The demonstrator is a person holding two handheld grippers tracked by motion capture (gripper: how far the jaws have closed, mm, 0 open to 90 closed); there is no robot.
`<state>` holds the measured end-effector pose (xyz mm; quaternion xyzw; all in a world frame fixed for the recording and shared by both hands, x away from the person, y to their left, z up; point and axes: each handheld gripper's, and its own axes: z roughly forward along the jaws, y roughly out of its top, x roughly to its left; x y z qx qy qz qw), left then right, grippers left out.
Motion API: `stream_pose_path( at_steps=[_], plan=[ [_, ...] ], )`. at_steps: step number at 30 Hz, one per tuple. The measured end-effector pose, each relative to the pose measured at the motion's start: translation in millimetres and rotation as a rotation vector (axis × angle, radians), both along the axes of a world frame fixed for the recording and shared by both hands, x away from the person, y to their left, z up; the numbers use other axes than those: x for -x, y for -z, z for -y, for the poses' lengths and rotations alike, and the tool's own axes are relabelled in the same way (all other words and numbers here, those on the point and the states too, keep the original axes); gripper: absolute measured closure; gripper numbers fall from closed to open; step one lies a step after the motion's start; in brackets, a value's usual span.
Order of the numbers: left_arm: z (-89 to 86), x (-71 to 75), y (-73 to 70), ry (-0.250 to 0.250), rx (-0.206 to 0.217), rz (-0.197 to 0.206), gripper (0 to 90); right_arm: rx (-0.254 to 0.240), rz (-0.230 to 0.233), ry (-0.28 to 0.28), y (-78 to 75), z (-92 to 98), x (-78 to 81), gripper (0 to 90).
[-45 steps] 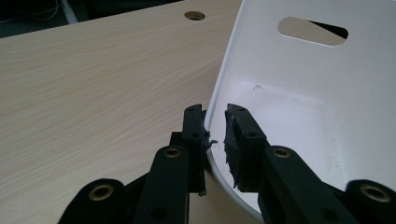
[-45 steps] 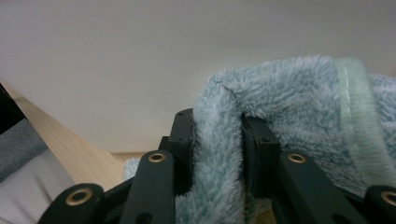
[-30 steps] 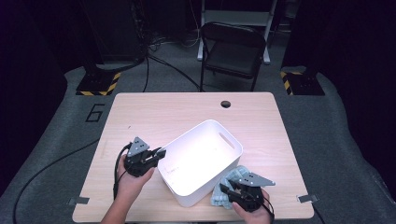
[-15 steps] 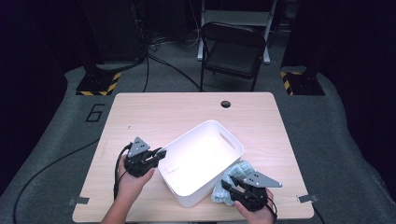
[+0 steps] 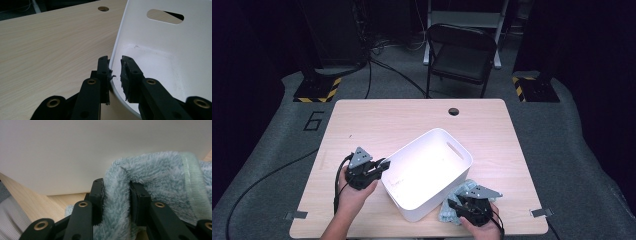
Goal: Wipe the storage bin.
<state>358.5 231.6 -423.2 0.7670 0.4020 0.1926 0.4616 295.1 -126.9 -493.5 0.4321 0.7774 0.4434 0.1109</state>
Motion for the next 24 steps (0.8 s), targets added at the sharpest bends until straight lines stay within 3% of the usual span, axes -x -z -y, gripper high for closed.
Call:
stream_pose_path(
  at_steps=[6, 17, 22, 24],
  plan=[
    [0.5, 0.3, -0.1, 0.002, 0.001, -0.003, 77.0, -0.012, 0.027, 0.005, -8.1, -1.0, 3.7, 66.8],
    [2.1, 1.1, 0.1, 0.003, 0.002, 0.0, 76.8, -0.105, 0.181, -0.02, -52.7, -4.1, 23.2, 66.6],
    [2.4, 1.3, 0.2, 0.0, 0.003, 0.001, 77.0, -0.101, 0.196, -0.037, -53.1, -6.8, 24.2, 66.3],
    [2.8, 1.6, 0.4, -0.002, 0.006, 0.002, 77.0, -0.107, 0.173, -0.037, -49.0, -7.2, 22.3, 66.4]
  ],
)
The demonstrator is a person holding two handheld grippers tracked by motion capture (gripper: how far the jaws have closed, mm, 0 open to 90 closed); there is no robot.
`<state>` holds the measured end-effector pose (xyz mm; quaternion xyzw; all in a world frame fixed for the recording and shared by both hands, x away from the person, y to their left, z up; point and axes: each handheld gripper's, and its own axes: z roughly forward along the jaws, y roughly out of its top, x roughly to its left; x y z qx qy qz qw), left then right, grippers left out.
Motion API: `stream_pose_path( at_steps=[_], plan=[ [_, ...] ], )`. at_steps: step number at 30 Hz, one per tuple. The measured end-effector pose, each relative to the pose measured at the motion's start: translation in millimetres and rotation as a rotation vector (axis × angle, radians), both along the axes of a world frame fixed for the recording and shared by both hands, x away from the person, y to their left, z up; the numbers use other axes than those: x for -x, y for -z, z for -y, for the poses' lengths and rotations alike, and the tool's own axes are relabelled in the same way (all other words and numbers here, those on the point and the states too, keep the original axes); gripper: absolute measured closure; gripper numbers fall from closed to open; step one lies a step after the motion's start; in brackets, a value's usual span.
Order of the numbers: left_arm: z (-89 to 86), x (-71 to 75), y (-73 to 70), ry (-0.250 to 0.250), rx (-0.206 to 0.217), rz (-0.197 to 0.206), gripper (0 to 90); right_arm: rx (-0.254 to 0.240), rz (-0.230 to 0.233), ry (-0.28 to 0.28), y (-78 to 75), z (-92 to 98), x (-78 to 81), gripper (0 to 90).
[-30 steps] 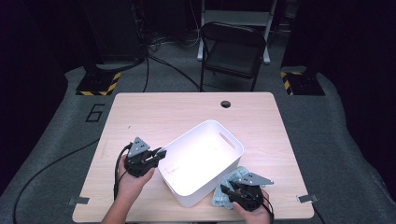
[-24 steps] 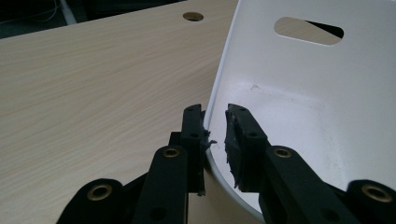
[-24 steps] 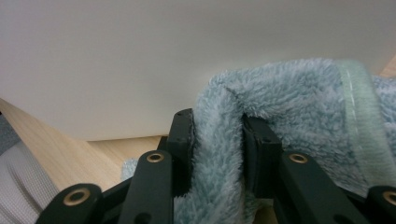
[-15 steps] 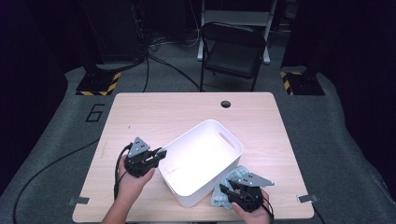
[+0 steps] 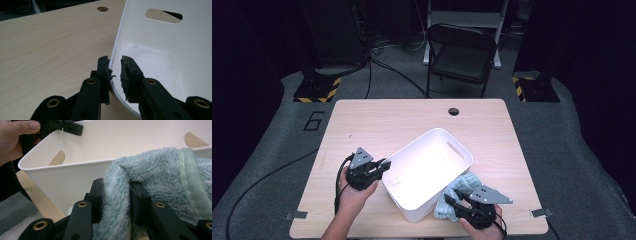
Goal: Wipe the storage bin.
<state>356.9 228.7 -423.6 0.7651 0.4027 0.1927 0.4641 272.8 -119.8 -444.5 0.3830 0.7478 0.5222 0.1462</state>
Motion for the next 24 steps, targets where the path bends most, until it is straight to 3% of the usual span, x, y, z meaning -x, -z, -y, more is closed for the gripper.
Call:
stream_pose_path(
  at_steps=[7, 17, 24],
  plan=[
    [-0.2, 0.4, -0.2, 0.004, -0.01, -0.001, 76.5, 0.028, -0.047, -0.005, 15.9, -1.1, -6.0, 66.5],
    [-0.6, 0.0, 0.1, 0.009, -0.005, -0.001, 75.6, 0.07, -0.179, -0.011, 45.5, -0.4, -17.6, 66.2],
    [0.1, 0.3, 0.3, 0.007, 0.0, -0.001, 75.2, 0.087, -0.17, -0.002, 44.3, -1.6, -16.8, 66.1]
  ],
)
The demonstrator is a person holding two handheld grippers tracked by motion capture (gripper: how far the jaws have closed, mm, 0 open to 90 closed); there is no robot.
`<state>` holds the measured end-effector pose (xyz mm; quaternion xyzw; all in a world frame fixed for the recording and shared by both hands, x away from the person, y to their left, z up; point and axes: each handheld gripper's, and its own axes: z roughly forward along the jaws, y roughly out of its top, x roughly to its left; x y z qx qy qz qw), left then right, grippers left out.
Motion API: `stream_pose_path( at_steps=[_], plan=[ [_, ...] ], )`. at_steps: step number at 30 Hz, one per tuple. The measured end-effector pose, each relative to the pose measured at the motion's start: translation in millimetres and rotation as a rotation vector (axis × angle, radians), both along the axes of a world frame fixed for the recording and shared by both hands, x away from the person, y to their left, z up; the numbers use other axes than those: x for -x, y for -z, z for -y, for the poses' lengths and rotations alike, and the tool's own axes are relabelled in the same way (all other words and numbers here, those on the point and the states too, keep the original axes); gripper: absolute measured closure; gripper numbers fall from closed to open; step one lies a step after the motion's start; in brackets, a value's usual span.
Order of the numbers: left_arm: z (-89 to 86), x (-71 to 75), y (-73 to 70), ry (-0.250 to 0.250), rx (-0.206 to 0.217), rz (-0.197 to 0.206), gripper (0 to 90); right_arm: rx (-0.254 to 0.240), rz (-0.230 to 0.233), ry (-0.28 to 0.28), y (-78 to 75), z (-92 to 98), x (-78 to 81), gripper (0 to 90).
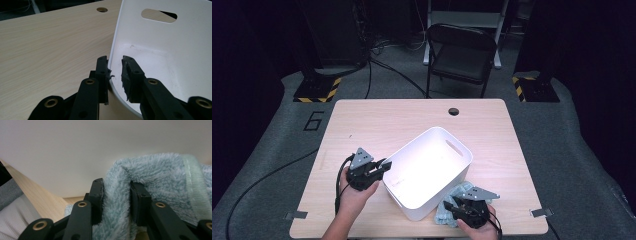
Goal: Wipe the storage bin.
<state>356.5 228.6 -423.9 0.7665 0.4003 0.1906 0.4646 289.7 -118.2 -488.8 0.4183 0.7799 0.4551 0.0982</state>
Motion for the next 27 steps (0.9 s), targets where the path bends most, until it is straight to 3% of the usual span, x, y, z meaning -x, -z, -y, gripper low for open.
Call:
stream_pose_path(
  at_steps=[5, 12, 16, 21, 27],
  plan=[
    [0.2, 0.2, -0.2, 0.002, -0.002, -0.002, 74.9, -0.026, 0.042, 0.008, -10.6, 0.1, 3.7, 66.1],
    [0.5, 0.3, 0.2, 0.0, 0.002, 0.002, 74.7, -0.086, 0.135, -0.005, -39.0, 0.1, 13.7, 66.0],
    [0.8, 0.7, 0.3, 0.001, 0.006, -0.001, 74.6, -0.105, 0.165, -0.015, -50.1, -1.2, 18.5, 66.0],
    [0.9, 0.8, 0.4, 0.001, 0.006, 0.001, 74.8, -0.112, 0.154, -0.017, -44.8, -1.7, 16.8, 66.0],
    [1.2, 1.0, 0.4, 0.002, 0.005, 0.001, 74.6, -0.075, 0.112, -0.03, -30.6, -1.9, 11.2, 65.6]
  ],
)
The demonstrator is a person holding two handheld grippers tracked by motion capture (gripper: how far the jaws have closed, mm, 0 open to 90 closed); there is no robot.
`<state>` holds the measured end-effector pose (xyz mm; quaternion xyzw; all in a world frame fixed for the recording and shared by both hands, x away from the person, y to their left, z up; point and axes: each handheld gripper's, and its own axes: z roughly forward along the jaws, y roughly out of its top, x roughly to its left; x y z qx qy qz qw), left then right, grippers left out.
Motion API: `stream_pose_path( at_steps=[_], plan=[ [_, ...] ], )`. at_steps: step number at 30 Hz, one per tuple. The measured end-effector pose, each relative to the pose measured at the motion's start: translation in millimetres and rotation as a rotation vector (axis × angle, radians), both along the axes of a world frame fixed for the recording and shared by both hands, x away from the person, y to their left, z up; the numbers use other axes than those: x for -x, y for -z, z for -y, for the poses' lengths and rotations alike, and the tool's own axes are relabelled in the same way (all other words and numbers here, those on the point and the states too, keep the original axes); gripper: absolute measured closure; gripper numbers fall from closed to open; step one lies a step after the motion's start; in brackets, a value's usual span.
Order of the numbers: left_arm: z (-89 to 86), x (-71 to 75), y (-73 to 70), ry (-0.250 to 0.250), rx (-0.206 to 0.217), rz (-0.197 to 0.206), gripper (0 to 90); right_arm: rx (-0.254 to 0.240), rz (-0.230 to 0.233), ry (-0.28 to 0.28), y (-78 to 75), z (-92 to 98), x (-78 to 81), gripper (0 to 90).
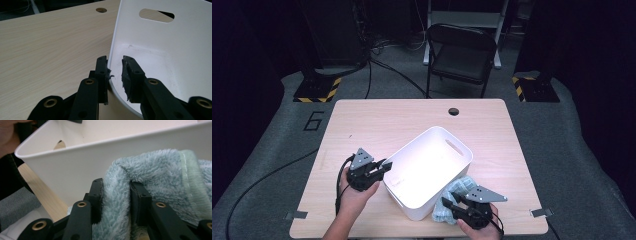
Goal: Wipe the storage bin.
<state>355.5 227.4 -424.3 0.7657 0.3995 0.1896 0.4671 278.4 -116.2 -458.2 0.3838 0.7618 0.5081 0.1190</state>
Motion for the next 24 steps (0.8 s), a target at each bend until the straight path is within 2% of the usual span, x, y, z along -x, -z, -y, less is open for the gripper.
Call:
stream_pose_path(
  at_steps=[5, 13, 17, 19, 24],
  plan=[
    [0.2, -0.1, 0.1, 0.002, 0.001, 0.0, 74.1, 0.009, -0.049, 0.01, 13.3, 2.1, -6.3, 65.6],
    [0.1, -0.1, 0.3, 0.001, 0.006, -0.001, 73.7, 0.075, -0.131, 0.009, 35.2, 0.4, -13.6, 65.0],
    [0.4, 0.0, 0.3, 0.002, 0.005, 0.001, 73.6, 0.084, -0.118, 0.014, 33.0, 0.0, -12.6, 65.2],
    [0.7, 0.2, 0.2, 0.002, 0.003, 0.002, 73.6, 0.072, -0.117, 0.02, 29.9, -0.6, -10.8, 65.2],
    [1.2, 0.4, 0.2, 0.002, 0.001, 0.002, 73.4, 0.039, -0.06, 0.026, 14.7, 0.2, -5.8, 65.3]
  ],
)
